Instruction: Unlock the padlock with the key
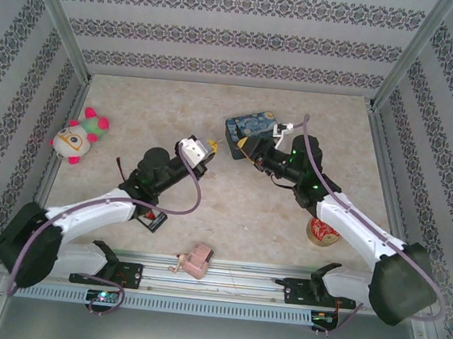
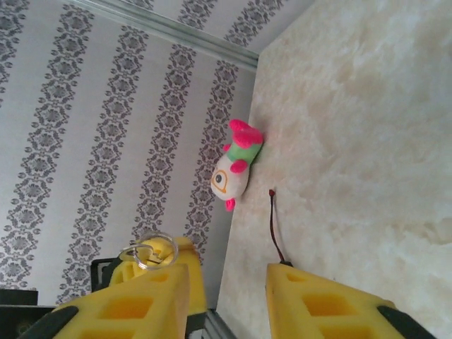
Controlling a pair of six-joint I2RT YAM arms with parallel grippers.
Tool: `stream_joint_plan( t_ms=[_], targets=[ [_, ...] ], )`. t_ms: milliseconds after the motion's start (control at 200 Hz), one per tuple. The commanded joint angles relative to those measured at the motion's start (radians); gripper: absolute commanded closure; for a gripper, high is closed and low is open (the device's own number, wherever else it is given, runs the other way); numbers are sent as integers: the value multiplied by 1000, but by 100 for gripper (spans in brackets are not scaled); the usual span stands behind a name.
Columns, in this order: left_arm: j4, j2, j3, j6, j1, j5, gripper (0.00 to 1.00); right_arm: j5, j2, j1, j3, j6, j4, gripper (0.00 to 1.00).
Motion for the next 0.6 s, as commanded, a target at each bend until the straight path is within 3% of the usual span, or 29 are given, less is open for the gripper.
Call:
stream_joint_plan(
  t_ms=[0,120,245,440,595],
  targets=[
    [-581,-96,75,123,20,69,100,-25,-78,-2,75,-280,-127,61],
    [-866,-146,171,180,20,78,100,-43,-137,45,117,-566,-244,66],
    [-1023,-155,265,208,20,76,100,-68,-176,97,120,-762,-282,62],
    [-1206,-132,390,247,20,175,100,-185,-155,114,120,-875,-286,59],
    [-1238,-101,430,236,20,194,100,-243,-98,145,131,-928,-283,60]
  ],
)
